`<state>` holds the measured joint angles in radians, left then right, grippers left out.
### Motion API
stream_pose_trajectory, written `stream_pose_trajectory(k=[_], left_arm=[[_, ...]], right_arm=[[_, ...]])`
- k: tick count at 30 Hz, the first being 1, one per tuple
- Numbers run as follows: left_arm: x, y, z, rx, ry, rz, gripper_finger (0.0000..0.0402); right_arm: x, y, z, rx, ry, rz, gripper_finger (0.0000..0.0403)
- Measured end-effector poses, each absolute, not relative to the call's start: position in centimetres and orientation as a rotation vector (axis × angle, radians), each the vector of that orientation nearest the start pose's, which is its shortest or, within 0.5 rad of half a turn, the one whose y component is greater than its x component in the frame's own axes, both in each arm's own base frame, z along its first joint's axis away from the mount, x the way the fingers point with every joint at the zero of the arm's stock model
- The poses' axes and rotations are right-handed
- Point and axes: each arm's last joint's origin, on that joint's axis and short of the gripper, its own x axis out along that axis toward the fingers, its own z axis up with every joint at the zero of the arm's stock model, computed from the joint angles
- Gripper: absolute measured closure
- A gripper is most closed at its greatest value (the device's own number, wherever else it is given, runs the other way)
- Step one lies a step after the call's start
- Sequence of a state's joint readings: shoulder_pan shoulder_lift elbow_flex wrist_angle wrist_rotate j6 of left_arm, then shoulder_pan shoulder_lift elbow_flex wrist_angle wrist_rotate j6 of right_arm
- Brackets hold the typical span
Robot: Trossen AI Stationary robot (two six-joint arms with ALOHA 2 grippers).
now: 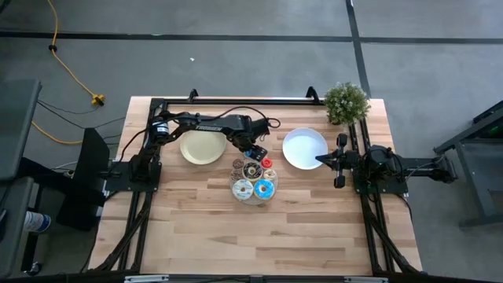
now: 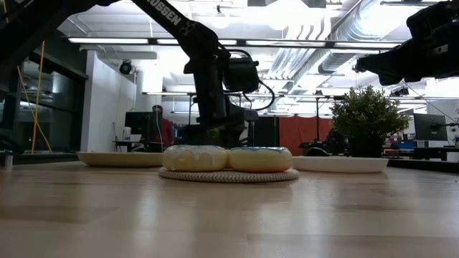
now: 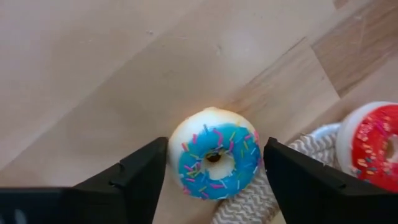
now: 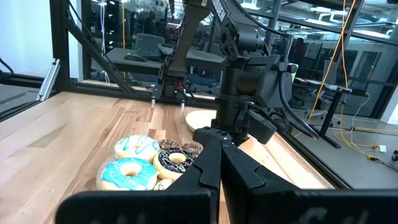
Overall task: Pick & Place donuts
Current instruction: Put the small blue donut on the brown plate
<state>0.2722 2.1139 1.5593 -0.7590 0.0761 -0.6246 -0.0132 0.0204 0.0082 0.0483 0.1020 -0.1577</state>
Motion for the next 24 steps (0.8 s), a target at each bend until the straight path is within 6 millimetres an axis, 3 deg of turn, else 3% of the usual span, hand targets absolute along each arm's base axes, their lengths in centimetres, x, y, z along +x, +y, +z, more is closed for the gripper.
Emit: stream_pose_trajectory(k=[9, 18, 24], left_arm=[[40.8, 11.0, 16.0, -0.772, 1.222, 0.549, 0.0181], [41.7, 11.2, 18.3, -0.727, 1.193, 0.51, 0.0201], [41.3, 11.6, 19.7, -0.669, 1.232, 0.564, 0.0204]], right_arm=[[9.8, -0.4, 16.9, -0.156, -0.027, -0.118, 0.0402], [9.8, -0.4, 16.9, -0.156, -0.027, -0.118, 0.0402], [9.8, -0.4, 16.9, -0.156, -0.027, -0.118, 0.0402]])
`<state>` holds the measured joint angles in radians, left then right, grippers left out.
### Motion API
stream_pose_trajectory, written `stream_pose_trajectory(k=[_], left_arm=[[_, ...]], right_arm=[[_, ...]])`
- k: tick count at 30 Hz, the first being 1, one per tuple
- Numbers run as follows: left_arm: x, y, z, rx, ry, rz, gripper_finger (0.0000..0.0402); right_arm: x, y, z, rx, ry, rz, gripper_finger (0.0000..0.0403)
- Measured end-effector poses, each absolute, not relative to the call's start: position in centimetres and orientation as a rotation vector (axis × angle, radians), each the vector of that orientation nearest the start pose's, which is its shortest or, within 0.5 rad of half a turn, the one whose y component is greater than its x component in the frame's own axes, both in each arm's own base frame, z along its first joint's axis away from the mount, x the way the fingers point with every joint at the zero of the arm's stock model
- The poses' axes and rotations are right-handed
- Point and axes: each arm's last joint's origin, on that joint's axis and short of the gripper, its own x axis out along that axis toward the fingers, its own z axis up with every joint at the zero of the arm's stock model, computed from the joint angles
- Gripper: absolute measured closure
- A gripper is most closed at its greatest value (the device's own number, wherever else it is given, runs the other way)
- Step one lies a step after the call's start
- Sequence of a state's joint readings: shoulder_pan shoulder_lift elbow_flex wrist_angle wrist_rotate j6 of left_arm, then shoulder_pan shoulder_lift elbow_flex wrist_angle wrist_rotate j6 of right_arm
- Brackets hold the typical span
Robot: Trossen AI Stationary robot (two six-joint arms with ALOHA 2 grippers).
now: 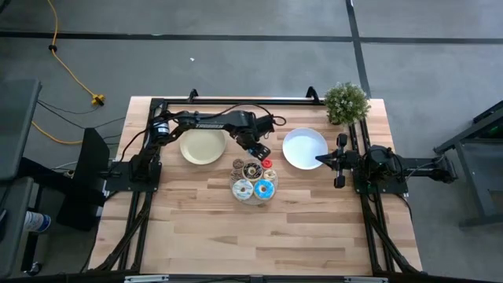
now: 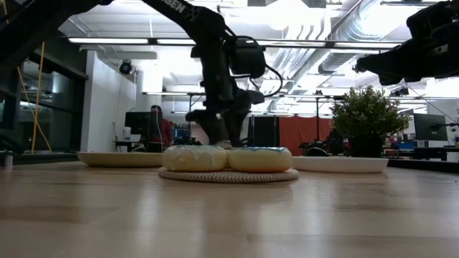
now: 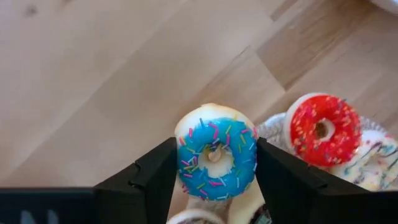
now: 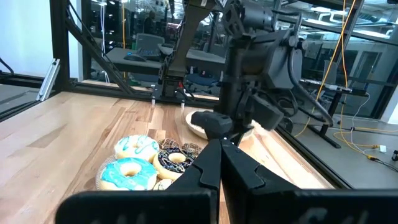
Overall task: Pick & Place donuts
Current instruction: Put the small blue donut on the brown plate
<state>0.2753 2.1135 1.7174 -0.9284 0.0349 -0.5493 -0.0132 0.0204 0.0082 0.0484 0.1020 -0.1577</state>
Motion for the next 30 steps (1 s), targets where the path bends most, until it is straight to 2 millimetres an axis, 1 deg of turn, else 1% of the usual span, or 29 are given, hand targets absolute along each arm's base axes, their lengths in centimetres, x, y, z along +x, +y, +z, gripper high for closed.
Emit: stream_pose_trajectory(k=[7, 10, 12, 15, 18, 22, 25, 30], left_arm=[[39.1, 12.5, 22.7, -0.636, 1.242, 0.654, 0.0204], [37.8, 12.9, 23.9, -0.631, 1.272, 0.698, 0.0204], [37.0, 13.4, 24.8, -0.632, 1.258, 0.722, 0.0204], [35.3, 14.0, 25.2, -0.644, 1.253, 0.758, 0.0204], [33.3, 14.4, 25.0, -0.67, 1.239, 0.79, 0.0204], [30.3, 14.5, 24.2, -0.721, 1.198, 0.841, 0.0204], [28.0, 14.4, 23.2, -0.76, 1.177, 0.879, 0.0204], [25.0, 14.3, 21.5, -0.812, 1.161, 0.932, 0.0204]], right_arm=[[9.8, -0.4, 16.9, -0.156, -0.027, -0.118, 0.0402], [9.8, -0.4, 16.9, -0.156, -0.027, -0.118, 0.0402], [9.8, -0.4, 16.9, -0.156, -0.027, -0.118, 0.0402], [9.8, -0.4, 16.9, -0.156, -0.028, -0.118, 0.0402], [9.8, -0.4, 16.9, -0.156, -0.028, -0.118, 0.0402], [9.8, -0.4, 16.9, -0.156, -0.028, -0.118, 0.0402], [9.8, -0.4, 16.9, -0.156, -0.027, -0.118, 0.0402], [9.8, -0.4, 16.9, -0.156, -0.027, -0.118, 0.0402]])
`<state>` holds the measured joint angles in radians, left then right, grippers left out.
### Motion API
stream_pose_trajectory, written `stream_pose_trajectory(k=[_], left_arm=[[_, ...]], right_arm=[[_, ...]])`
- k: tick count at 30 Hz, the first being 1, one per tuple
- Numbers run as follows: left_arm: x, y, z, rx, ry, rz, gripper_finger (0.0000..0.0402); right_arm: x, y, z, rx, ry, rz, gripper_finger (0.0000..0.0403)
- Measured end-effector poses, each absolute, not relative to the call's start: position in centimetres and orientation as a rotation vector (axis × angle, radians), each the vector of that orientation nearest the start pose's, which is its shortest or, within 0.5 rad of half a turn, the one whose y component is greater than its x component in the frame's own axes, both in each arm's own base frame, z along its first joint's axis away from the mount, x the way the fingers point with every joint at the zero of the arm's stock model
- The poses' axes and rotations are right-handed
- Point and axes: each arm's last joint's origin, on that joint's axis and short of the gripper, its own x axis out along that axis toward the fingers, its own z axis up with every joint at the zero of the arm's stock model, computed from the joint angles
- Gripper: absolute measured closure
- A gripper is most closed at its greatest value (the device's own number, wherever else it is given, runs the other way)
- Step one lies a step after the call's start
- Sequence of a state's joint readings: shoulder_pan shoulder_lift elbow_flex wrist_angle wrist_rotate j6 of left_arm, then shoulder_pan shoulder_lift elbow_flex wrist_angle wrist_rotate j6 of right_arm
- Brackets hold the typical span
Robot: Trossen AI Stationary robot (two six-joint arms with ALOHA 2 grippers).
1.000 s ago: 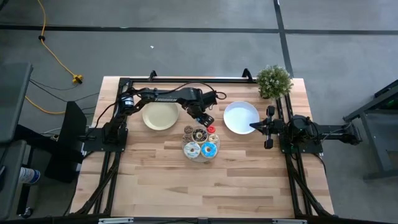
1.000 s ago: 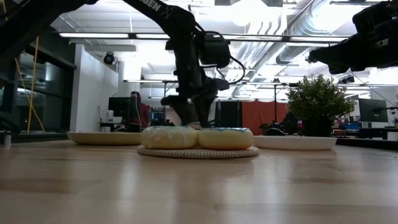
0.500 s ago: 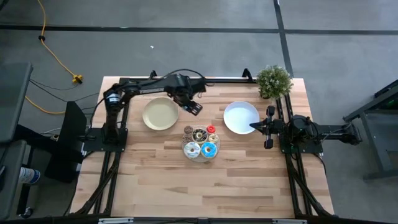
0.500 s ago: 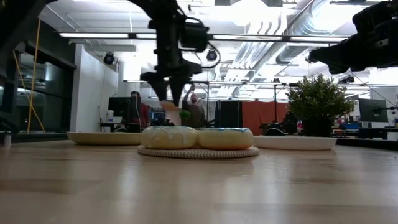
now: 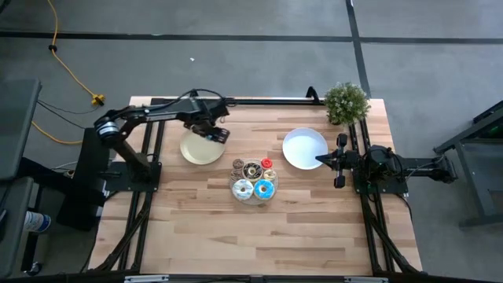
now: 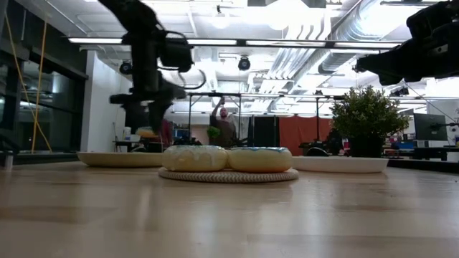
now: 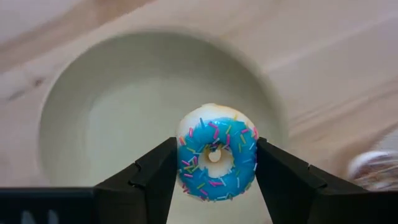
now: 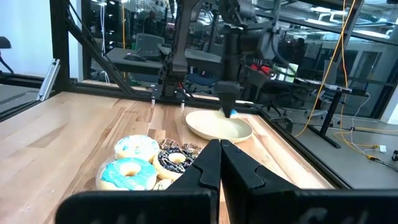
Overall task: Pick & Place donuts
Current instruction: Put the small blue donut on the brown plate, then put the top small brown donut on the brown plate
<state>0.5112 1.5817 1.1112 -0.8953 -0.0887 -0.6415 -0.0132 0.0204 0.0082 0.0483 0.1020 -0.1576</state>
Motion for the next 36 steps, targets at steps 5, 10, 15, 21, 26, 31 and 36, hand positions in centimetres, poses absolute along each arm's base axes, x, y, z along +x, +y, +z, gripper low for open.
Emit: stream_pose_trajectory(k=[5, 10, 15, 21, 26, 31, 36], left_arm=[[22.9, 14.5, 19.9, -0.855, 1.127, 0.978, 0.0204], [21.2, 14.9, 18.1, -0.88, 1.1, 1.018, 0.0204], [20.3, 15.5, 17.1, -0.867, 1.069, 1.076, 0.0204], [19.7, 16.0, 16.5, -0.867, 1.04, 1.108, 0.0204], [19.7, 16.1, 16.3, -0.82, 1.038, 1.1, 0.018], [19.7, 16.1, 16.3, -0.818, 1.036, 1.099, 0.0122], [19.7, 16.2, 16.3, -0.816, 1.032, 1.096, 0.0078]], right_arm=[[9.8, -0.4, 16.9, -0.156, -0.027, -0.118, 0.0402], [9.8, -0.4, 16.9, -0.156, -0.027, -0.118, 0.0402], [9.8, -0.4, 16.9, -0.156, -0.027, -0.118, 0.0402], [9.8, -0.4, 16.9, -0.156, -0.027, -0.118, 0.0402], [9.8, -0.4, 16.9, -0.156, -0.027, -0.118, 0.0402], [9.8, -0.4, 16.9, -0.156, -0.027, -0.118, 0.0402], [9.8, -0.4, 16.9, -0.156, -0.027, -0.118, 0.0402]])
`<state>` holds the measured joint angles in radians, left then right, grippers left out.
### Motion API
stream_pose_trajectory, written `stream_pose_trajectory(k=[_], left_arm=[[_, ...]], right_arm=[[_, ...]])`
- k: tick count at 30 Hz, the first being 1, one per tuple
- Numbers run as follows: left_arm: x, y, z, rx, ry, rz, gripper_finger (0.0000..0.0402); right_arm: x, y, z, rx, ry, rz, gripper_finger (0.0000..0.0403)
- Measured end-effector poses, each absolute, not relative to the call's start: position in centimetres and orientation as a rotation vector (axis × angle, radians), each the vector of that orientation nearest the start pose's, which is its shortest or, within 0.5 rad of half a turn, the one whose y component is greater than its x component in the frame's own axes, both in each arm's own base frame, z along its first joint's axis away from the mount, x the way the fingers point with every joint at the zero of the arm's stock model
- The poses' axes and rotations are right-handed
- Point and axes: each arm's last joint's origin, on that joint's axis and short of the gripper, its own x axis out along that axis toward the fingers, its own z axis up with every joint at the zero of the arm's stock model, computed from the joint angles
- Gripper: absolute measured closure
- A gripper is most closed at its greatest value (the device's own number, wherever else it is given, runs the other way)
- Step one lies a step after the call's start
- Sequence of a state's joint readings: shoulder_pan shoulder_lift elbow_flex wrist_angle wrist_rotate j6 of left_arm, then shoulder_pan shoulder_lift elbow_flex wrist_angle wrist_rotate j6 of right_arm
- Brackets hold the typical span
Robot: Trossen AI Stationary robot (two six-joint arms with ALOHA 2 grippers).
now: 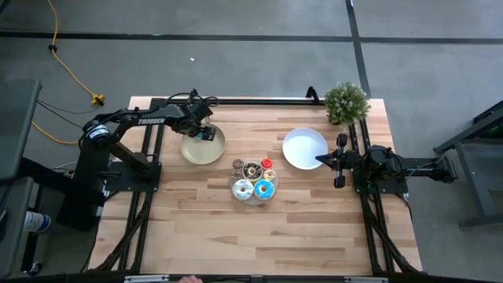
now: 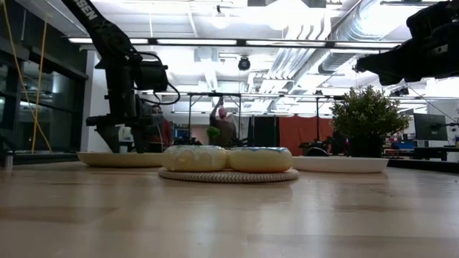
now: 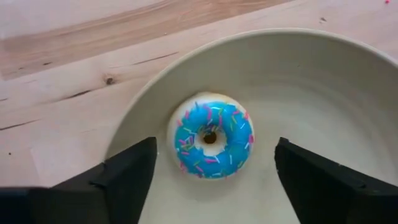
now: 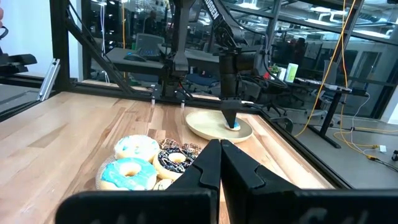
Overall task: Pick & Place donuts
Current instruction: Put the top small brown donut on the brown plate
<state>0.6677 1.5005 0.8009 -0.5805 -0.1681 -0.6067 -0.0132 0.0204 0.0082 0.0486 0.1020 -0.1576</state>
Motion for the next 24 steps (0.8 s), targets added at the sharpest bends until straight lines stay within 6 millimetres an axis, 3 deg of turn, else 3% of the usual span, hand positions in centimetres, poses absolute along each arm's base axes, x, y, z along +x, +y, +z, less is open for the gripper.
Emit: stream_pose_trajectory(k=[4, 9, 17, 24], left_arm=[[20.2, 16.0, 16.8, -0.8, 1.015, 1.081, 0.0065], [21.3, 15.9, 19.5, -0.73, 0.943, 1.008, 0.0066], [24.4, 14.7, 23.6, -0.337, 0.967, 0.516, 0.0067], [26.2, 12.6, 24.3, 0.123, 0.941, 0.096, 0.0067]], right_arm=[[9.8, -0.4, 16.9, -0.156, -0.027, -0.118, 0.0402], [9.8, -0.4, 16.9, -0.156, -0.027, -0.118, 0.0402], [9.8, -0.4, 16.9, -0.156, -0.027, -0.118, 0.0402], [9.8, -0.4, 16.9, -0.156, -0.027, -0.118, 0.0402]])
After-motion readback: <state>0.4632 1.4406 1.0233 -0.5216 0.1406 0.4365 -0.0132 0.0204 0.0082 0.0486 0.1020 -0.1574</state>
